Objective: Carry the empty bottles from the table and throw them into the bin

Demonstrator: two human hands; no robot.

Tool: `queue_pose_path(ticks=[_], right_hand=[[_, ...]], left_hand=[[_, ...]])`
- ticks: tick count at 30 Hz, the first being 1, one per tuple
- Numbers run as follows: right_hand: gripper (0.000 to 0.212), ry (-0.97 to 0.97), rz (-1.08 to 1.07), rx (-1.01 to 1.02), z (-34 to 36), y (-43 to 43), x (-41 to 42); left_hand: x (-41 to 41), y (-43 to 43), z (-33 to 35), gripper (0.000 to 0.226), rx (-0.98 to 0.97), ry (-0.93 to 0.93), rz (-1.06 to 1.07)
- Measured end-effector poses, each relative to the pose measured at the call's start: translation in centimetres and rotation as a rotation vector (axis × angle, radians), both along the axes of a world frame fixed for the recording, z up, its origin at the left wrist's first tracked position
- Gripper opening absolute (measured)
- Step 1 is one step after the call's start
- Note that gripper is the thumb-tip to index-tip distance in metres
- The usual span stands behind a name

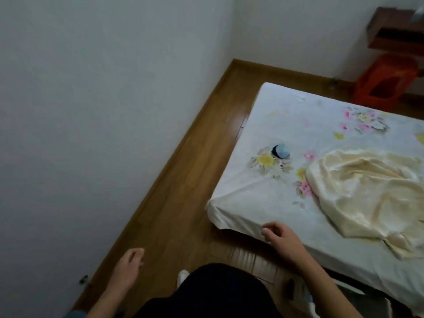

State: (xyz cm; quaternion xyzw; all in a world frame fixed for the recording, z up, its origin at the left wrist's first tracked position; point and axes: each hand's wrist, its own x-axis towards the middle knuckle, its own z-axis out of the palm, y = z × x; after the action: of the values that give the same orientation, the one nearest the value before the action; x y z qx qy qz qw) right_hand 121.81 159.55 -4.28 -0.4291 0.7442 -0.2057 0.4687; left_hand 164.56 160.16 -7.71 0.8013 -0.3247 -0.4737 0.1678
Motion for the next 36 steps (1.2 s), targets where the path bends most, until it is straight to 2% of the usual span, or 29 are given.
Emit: queue_pose_path(ticks=[3, 5, 14, 18, 21, 24, 28, 31, 36], right_hand=[[0.010, -0.009, 0.011, 0.027, -1.3, -3.2, 4.9], [0.005, -0.007, 0.008, 0.054, -2.6, -4.6, 7.4], [0.011, 0.029, -0.067, 0.259, -6.7, -7.4, 12.9], [0.012, 0.038, -0.113, 0.332, -7.7, -11.6, 13.2], [0.018, 0.040, -0.103, 0.367, -9.0, -17.0, 13.4], [0.014, 0.007, -0.064, 0.388, -9.5, -24.2, 14.2], [0.020, -0.001, 0.083, 0.325, -8.8, -35.2, 16.0], [0.027, -0.002, 0.152, 0.244, -7.2, -43.2, 16.7], [0.022, -0.036, 0.156, 0.166, -4.3, -53.6, 15.9]], left_hand=[[5.3, -1.3, -0.5, 0.022, 0.051, 0.049, 0.109], [8.0, -2.8, -0.8, 0.024, 0.075, 0.056, 0.109], [12.3, -13.4, -0.8, 0.024, 0.117, 0.045, -0.195], [13.2, -19.7, -1.9, 0.021, 0.144, 0.013, -0.218], [14.6, -24.4, -3.7, 0.024, 0.156, -0.007, -0.150], [15.5, -29.3, -3.8, 0.023, 0.161, -0.016, -0.066], [16.1, -36.8, -2.9, 0.025, 0.122, 0.003, 0.050], [16.2, -43.0, -2.4, 0.027, 0.126, 0.010, 0.046], [13.4, -53.4, -1.6, 0.024, 0.191, 0.026, -0.072]])
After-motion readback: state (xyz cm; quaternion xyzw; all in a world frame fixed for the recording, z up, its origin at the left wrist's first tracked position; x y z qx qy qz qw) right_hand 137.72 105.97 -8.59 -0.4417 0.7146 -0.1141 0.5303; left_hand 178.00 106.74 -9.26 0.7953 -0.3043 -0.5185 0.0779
